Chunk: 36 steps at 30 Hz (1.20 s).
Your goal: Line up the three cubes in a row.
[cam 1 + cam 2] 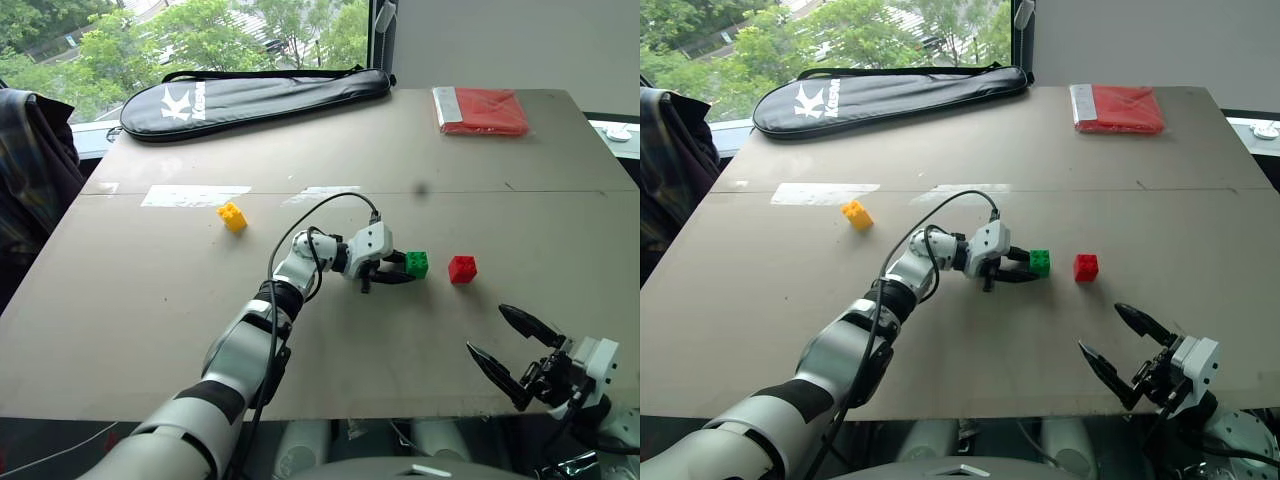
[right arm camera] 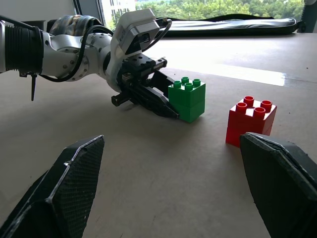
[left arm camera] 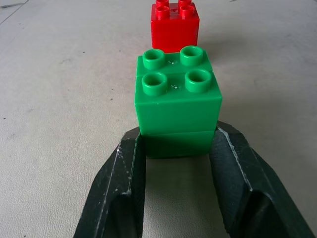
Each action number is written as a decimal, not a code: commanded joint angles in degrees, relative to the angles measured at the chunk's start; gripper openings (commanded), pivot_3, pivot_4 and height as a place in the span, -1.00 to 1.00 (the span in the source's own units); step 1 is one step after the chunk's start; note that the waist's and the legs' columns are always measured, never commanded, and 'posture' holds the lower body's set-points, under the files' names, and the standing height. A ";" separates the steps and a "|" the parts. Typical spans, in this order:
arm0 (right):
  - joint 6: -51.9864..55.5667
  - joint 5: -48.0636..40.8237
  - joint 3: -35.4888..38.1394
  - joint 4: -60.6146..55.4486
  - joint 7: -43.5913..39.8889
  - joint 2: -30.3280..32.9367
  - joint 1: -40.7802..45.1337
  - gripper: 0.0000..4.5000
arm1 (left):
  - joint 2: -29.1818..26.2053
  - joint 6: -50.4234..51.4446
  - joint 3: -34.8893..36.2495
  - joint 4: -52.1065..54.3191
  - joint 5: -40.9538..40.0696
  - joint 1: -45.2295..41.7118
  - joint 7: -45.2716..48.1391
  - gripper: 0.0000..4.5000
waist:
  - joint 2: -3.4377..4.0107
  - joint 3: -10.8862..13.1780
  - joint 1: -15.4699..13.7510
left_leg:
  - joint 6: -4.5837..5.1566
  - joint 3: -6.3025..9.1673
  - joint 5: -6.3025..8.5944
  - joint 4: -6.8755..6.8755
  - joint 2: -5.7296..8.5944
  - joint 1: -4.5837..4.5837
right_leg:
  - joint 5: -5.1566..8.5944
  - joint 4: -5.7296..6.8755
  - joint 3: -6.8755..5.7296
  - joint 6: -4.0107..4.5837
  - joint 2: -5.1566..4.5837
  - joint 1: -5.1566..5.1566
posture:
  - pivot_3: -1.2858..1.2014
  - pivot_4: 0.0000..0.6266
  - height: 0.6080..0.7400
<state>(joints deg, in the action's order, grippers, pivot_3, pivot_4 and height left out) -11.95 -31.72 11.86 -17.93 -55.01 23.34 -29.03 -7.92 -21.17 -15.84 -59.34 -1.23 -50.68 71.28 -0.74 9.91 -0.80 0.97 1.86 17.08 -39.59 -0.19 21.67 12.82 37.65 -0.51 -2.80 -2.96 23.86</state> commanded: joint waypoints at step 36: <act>8.29 -5.24 -6.37 -4.97 -2.14 3.57 14.14 1.00 | -10.97 35.96 27.90 75.32 -10.26 46.86 -39.83 0.72 | 0.03 0.04 -0.15 | -0.01 0.15 0.00 -0.02 -0.23 -0.05 | -0.14 0.11 0.17 0.23 -0.17 0.13 | 0.03 -0.52 0.39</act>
<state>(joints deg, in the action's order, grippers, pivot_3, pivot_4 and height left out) -3.90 -35.78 5.38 -21.58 -56.25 26.61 -15.25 -20.44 14.96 9.01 12.20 -13.19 -3.98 39.40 -0.71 9.95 -0.95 0.96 2.03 17.07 -39.61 -0.42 21.63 12.67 37.75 -0.36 -2.57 -3.12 23.99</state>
